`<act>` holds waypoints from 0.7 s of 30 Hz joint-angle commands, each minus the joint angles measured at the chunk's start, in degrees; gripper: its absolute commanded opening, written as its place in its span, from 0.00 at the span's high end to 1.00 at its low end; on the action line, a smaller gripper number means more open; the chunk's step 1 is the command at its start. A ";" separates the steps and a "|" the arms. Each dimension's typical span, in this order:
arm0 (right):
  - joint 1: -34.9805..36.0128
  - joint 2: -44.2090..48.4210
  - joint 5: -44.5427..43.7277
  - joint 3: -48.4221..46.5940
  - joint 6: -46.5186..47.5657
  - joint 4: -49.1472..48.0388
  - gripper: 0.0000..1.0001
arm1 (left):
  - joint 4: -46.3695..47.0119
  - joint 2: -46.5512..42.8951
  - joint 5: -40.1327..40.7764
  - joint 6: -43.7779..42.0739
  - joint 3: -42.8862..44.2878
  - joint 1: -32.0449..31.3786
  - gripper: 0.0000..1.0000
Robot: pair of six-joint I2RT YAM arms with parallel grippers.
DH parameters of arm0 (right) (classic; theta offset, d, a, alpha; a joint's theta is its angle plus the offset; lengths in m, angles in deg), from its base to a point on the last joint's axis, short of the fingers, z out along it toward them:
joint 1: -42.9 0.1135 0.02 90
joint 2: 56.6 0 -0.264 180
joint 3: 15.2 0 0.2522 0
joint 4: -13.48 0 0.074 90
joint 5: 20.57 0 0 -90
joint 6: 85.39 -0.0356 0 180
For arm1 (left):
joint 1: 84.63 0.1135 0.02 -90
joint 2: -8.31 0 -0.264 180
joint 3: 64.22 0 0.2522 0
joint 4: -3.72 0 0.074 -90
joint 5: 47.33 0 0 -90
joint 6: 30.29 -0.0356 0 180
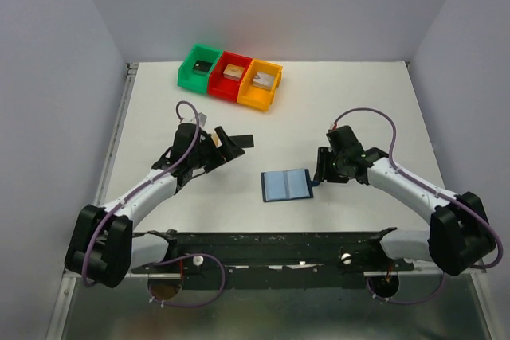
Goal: Take the credit cards out of the card holder
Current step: Remove the credit card from the card holder.
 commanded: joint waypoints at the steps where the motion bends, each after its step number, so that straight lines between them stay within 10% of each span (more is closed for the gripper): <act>1: -0.46 -4.07 0.84 -0.68 0.00 -0.95 0.45 | -8.53 -4.91 8.79 -2.69 4.64 -3.49 0.01; 11: -0.37 -11.11 0.84 -3.49 0.43 -1.92 0.51 | -4.98 -14.65 16.99 3.72 -2.80 -3.94 0.04; 17: -0.46 -13.13 0.84 -4.10 0.87 -2.71 0.64 | 16.13 -16.78 1.46 9.35 -15.03 0.98 0.01; 21: -0.46 -13.05 3.30 -3.32 1.31 -3.15 0.79 | 9.92 -13.10 -2.16 2.25 -8.99 0.37 0.01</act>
